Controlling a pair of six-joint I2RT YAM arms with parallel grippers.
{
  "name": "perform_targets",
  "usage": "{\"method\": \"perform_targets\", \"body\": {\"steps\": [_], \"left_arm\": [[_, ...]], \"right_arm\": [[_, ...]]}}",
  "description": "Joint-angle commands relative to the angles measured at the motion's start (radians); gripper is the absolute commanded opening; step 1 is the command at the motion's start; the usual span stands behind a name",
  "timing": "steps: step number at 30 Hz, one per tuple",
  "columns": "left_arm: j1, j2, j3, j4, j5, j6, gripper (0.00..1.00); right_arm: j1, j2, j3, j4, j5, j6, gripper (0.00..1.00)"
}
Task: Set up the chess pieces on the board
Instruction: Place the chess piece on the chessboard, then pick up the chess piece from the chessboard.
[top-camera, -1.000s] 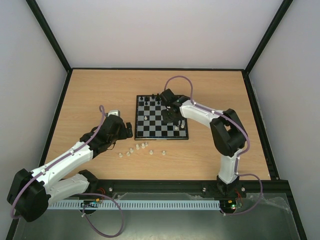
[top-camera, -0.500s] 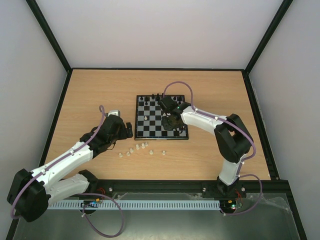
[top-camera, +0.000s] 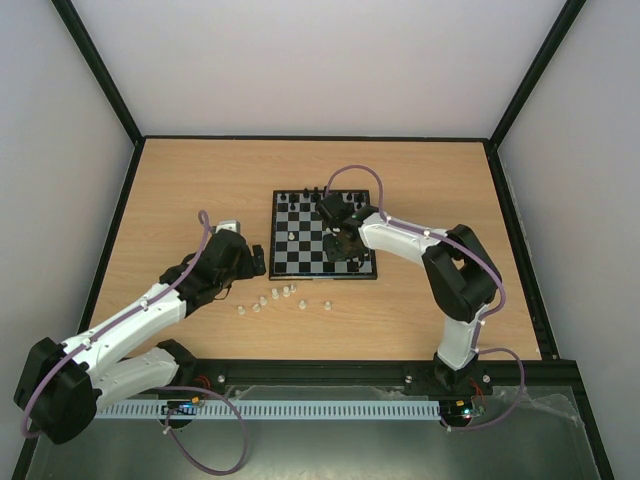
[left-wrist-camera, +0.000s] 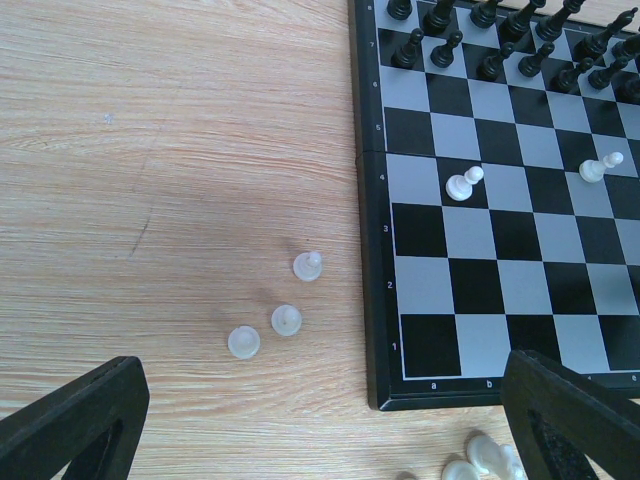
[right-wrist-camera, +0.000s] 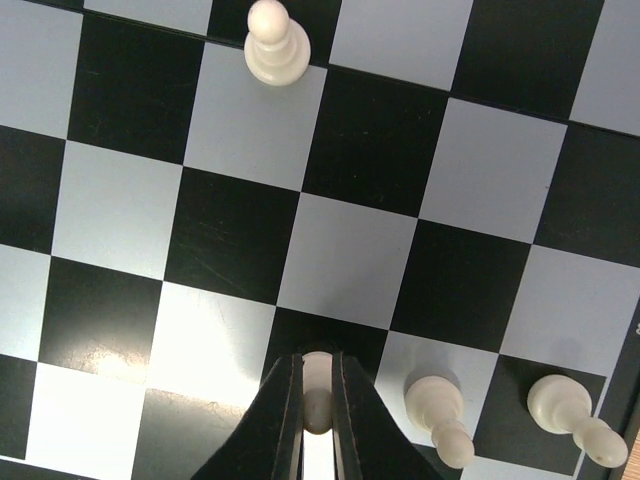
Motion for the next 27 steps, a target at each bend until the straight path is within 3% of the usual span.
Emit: {"method": "perform_targets", "body": {"steps": [1,17,27], "left_arm": [[0.004,-0.015,-0.017,-0.006,0.002,-0.008,1.00],[0.005,-0.059,0.009,-0.045,-0.052,-0.024,0.99],[0.007,-0.037,0.155,-0.144,-0.115,-0.046,0.99]], "right_arm": [[0.003,0.022,-0.003,-0.019,0.000,0.010,0.06],[0.004,-0.103,0.007,-0.013,-0.059,-0.004,0.37],[0.005,-0.281,-0.064,0.052,-0.122,-0.005,0.57]]}}
